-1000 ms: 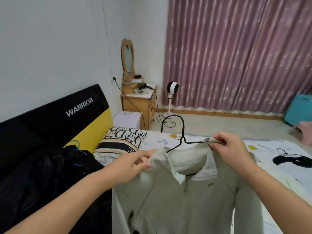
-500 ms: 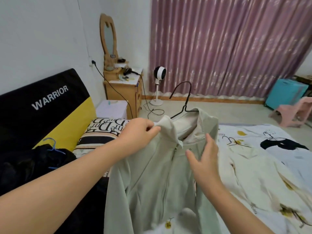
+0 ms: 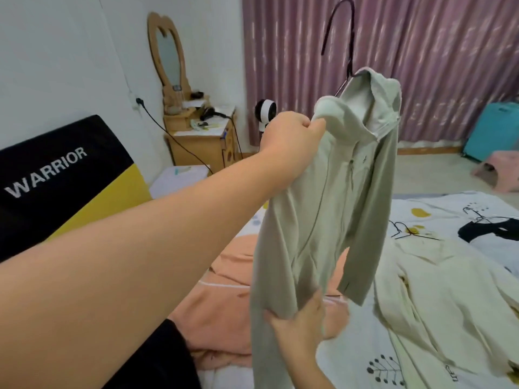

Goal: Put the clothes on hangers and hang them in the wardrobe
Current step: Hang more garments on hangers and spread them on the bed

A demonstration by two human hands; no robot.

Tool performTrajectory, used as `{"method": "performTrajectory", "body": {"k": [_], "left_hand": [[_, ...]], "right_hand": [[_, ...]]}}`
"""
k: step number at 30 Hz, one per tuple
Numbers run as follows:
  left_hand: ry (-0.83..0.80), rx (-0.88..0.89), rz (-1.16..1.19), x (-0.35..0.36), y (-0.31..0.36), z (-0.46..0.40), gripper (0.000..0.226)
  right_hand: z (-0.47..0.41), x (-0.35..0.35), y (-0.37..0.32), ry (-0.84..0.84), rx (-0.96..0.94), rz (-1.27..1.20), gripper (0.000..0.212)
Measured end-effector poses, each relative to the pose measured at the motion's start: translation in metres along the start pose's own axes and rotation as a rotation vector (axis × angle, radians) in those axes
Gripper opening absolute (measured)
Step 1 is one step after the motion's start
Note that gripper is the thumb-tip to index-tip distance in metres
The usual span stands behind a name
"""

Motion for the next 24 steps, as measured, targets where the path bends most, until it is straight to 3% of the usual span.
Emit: {"method": "performTrajectory", "body": {"k": [2, 5, 6, 10, 13, 16, 24], "left_hand": [[0.027, -0.020, 0.055, 0.012, -0.003, -0.017, 0.049], [0.088, -0.011, 0.030, 0.023, -0.019, -0.042, 0.048], [0.117, -0.010, 0.004, 0.023, -0.029, -0.050, 0.047], [0.230, -0.064, -0.026, 0.017, -0.102, -0.083, 0.047], [0.306, -0.115, -0.059, 0.015, -0.177, -0.100, 0.046], [0.367, -0.179, -0.174, 0.015, -0.262, -0.107, 0.047], [0.378, -0.396, -0.480, 0.017, -0.488, -0.081, 0.045]], "right_hand": [[-0.042, -0.015, 0.024, 0.132, 0.074, 0.021, 0.098], [-0.106, -0.037, 0.048, 0.179, 0.048, 0.021, 0.018], [-0.124, -0.047, 0.051, 0.215, 0.041, 0.012, 0.014], [-0.177, -0.083, 0.043, 0.407, -0.107, 0.027, 0.049], [-0.194, -0.069, 0.057, 0.362, -0.216, 0.122, 0.048], [-0.199, -0.026, 0.099, 0.226, -0.293, 0.297, 0.022], [-0.140, 0.153, 0.220, -0.472, -0.590, 0.694, 0.040]]}}
Point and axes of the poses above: each hand's wrist, its own z-axis away from the middle knuckle, its own x-axis out of the palm, y = z × x, the point moved 6 cm from there along -z, towards the middle knuckle, and after that the axes turned 13 degrees about -x, right-handed, at the moved point
